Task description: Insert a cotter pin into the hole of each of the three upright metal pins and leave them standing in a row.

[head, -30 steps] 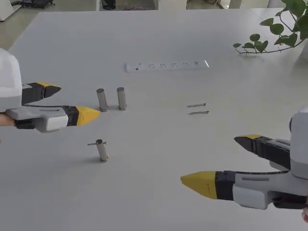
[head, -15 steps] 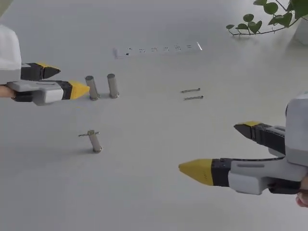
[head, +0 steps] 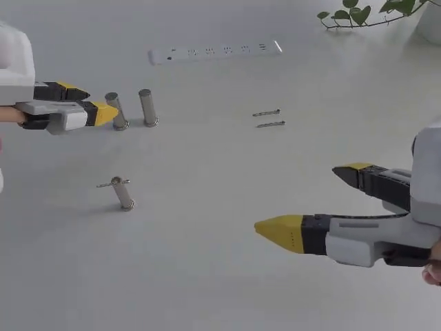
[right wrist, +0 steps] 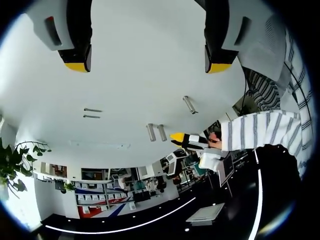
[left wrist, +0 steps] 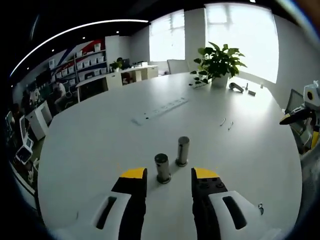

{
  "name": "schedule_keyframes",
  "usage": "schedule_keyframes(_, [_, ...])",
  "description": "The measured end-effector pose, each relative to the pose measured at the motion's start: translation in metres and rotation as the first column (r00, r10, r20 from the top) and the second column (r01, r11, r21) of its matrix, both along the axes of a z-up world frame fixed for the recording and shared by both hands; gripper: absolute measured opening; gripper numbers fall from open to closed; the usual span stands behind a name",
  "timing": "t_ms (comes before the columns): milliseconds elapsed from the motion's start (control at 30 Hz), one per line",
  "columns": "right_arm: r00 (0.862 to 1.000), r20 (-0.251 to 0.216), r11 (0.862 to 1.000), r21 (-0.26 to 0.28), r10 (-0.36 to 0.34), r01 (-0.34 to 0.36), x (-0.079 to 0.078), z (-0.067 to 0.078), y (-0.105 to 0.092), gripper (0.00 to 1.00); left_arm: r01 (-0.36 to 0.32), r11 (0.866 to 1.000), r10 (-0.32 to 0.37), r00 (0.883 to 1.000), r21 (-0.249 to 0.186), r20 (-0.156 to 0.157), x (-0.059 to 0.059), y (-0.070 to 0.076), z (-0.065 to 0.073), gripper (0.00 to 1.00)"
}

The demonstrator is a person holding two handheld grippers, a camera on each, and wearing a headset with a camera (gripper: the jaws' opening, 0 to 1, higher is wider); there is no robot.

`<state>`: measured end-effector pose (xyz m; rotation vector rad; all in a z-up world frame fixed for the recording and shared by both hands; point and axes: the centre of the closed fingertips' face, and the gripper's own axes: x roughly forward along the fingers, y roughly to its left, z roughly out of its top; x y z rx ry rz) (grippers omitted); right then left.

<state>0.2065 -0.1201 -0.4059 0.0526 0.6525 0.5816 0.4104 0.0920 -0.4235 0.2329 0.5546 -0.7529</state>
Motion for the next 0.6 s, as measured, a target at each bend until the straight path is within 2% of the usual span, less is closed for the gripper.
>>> schedule_keyframes(67, [1.000,-0.006,1.000,-0.006,0.002,-0.002,-0.001,-0.002,0.000,0.93,-0.004,1.000,0.004,1.000,0.002,-0.007,0.003,-0.001,-0.005,0.31])
schedule_keyframes(133, [1.000,-0.014,1.000,-0.009,0.003,-0.004,-0.002,-0.004,0.000,0.93,-0.032,0.999,0.032,0.999,-0.015,-0.022,0.008,-0.002,-0.009,0.27])
schedule_keyframes(233, [1.000,-0.020,1.000,-0.006,0.000,0.000,-0.002,-0.006,-0.002,0.93,-0.047,0.999,0.046,0.999,-0.016,-0.015,0.015,-0.003,-0.013,0.21])
schedule_keyframes(300, [1.000,-0.020,1.000,-0.004,-0.004,0.004,-0.002,-0.005,-0.003,0.92,-0.031,0.999,0.031,0.999,0.012,-0.010,0.015,-0.003,-0.018,0.19])
schedule_keyframes(400, [1.000,-0.023,1.000,-0.003,-0.011,0.011,-0.003,-0.006,-0.005,0.92,-0.023,1.000,0.023,0.999,0.011,-0.022,0.015,-0.005,-0.023,0.16])
schedule_keyframes(600, [0.999,-0.031,1.000,-0.006,-0.021,0.020,-0.005,-0.009,-0.009,0.92,-0.020,1.000,0.020,1.000,0.004,-0.013,0.017,-0.009,-0.024,0.14])
